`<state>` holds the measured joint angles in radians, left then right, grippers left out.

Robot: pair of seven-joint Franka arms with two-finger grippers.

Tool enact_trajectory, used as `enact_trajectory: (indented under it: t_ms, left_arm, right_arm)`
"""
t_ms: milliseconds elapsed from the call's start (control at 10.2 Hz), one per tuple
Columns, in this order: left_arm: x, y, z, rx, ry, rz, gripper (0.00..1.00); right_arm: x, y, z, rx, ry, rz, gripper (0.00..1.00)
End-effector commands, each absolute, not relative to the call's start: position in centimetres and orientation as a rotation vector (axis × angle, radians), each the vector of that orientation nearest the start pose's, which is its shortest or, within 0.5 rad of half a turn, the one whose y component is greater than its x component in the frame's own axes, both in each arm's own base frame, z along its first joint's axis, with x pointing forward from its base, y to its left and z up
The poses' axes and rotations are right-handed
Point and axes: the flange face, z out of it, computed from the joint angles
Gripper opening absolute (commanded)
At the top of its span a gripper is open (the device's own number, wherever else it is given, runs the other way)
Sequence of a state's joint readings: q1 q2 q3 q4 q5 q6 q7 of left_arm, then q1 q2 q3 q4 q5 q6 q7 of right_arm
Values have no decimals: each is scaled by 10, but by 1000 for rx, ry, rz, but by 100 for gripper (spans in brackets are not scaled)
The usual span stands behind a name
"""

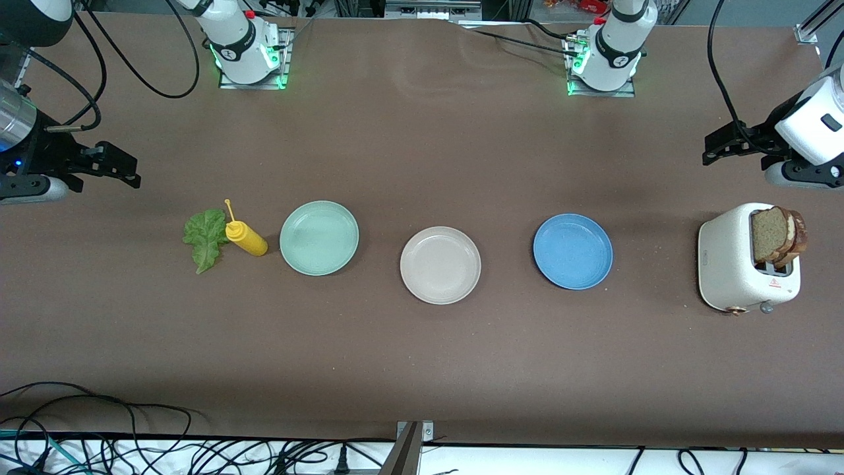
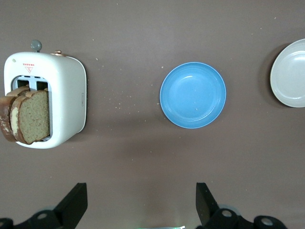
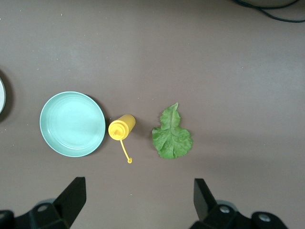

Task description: Make sandwich on beige plate with both arms

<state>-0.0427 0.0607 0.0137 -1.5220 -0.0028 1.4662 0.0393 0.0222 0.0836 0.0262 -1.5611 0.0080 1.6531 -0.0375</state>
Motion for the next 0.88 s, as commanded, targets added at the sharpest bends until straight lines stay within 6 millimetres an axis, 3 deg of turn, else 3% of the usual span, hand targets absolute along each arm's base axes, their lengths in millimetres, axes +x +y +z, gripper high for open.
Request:
enact_trajectory:
  t_ms: [0, 786]
  left_arm:
    - [560, -10, 607, -3120, 78, 158, 100]
    - [565, -8, 608, -3123, 97, 156, 100]
  right_arm:
    - [584, 29, 591, -3144, -126, -22, 100]
    - [584, 32, 592, -3147, -139, -22, 100]
